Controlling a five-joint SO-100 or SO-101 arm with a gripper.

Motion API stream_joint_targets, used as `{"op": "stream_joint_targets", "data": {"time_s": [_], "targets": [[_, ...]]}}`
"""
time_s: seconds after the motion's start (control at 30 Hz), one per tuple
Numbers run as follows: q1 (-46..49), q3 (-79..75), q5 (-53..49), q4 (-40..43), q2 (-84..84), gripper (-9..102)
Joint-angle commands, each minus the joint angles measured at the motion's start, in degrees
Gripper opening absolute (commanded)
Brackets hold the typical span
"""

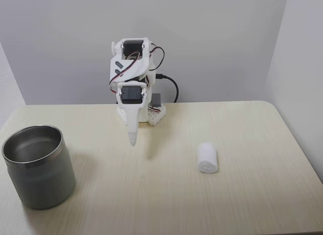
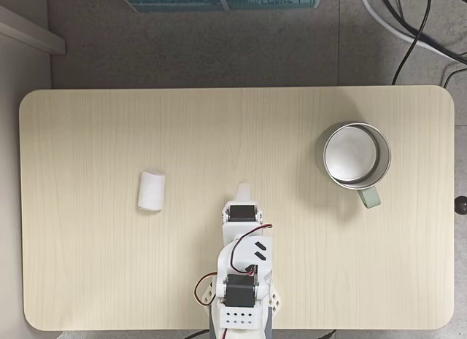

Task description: Grasp a dressing and put it in the cup.

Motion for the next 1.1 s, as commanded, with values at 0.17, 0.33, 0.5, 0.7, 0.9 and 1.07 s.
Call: {"op": "stream_joint_targets", "data": {"time_s": [0.17, 0.33, 0.5, 0.7, 0.9, 1.07], "targets": [[0.97, 0.26, 0.09, -0.44, -0.09, 0], [1.05, 0.26, 0.53, -0.44, -0.09, 0], [1.67, 0.26, 0.7, -0.44, -0.09, 0], [0.97, 0.44, -0.18, 0.09, -0.09, 0], [-1.67, 2.29, -4.57, 0.88, -0.09, 0], [-6.59, 9.93, -8.79, 5.36, 0.0, 0]]}}
